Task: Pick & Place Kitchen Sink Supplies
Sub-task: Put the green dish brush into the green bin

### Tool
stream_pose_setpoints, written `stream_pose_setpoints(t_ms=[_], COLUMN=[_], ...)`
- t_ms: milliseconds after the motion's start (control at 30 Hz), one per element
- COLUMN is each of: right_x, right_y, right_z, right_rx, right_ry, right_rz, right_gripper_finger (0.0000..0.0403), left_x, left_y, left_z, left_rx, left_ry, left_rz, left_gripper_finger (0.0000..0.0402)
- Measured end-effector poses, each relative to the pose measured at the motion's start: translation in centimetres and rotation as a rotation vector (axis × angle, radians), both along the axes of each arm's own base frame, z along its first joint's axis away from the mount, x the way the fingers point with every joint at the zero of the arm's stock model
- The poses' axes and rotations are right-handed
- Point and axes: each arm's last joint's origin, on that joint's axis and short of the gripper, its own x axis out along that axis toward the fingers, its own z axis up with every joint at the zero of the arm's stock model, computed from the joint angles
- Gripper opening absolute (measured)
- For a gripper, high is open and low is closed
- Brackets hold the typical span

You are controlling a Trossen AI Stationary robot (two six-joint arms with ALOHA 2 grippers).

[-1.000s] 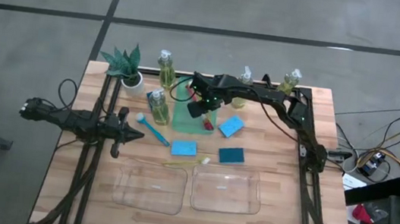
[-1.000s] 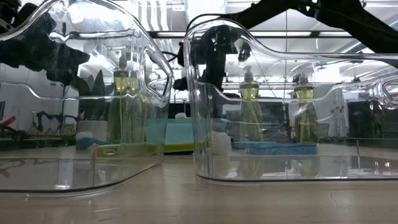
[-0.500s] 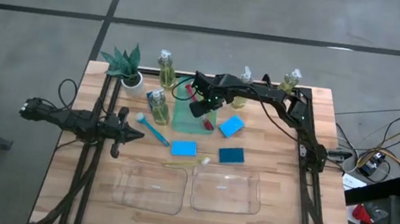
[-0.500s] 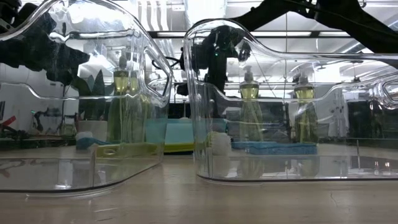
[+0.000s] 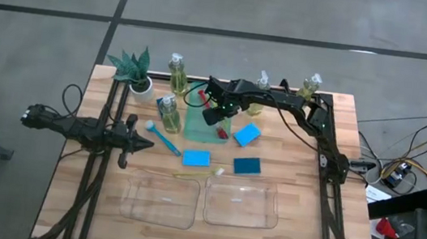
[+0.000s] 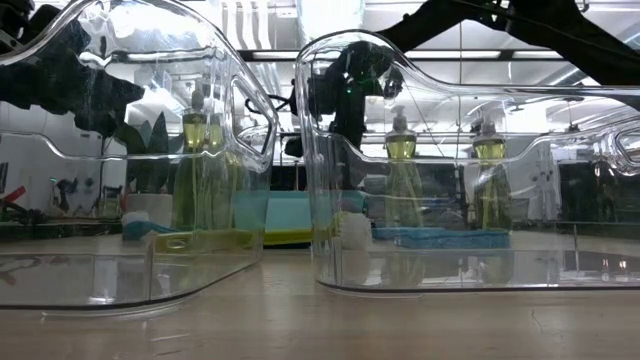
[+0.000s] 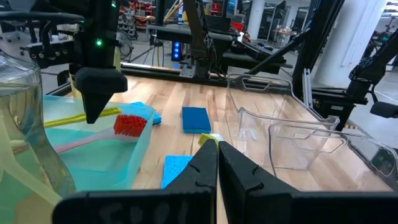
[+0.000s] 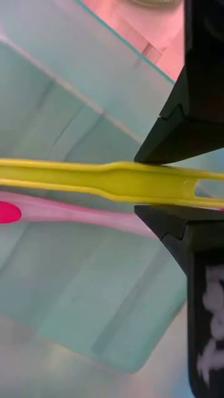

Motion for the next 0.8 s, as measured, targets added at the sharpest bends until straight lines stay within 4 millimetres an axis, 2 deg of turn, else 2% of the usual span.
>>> stream_pose_setpoints(t_ms=[300, 667, 800], right_x=[0.06, 0.06, 0.2], right_y=[-0.01, 0.01, 0.26], right_z=[0.03, 0.05, 0.69], right_rx=[0.0, 0.001, 0.001], right_ry=[-0.007, -0.009, -0.027], right_rz=[0.001, 0.001, 0.015], right_gripper_finger=[0.0098, 0.0152, 0.0165], left_x=[0.0, 0.0, 0.0], left_y=[0.0, 0.0, 0.0], left_z=[0.01, 0.0, 0.01], left_rx=[0.0, 0.0, 0.0], left_ry=[0.0, 0.0, 0.0], left_rz=[0.0, 0.0, 0.0], left_gripper_finger=[0.001, 0.001, 0.001])
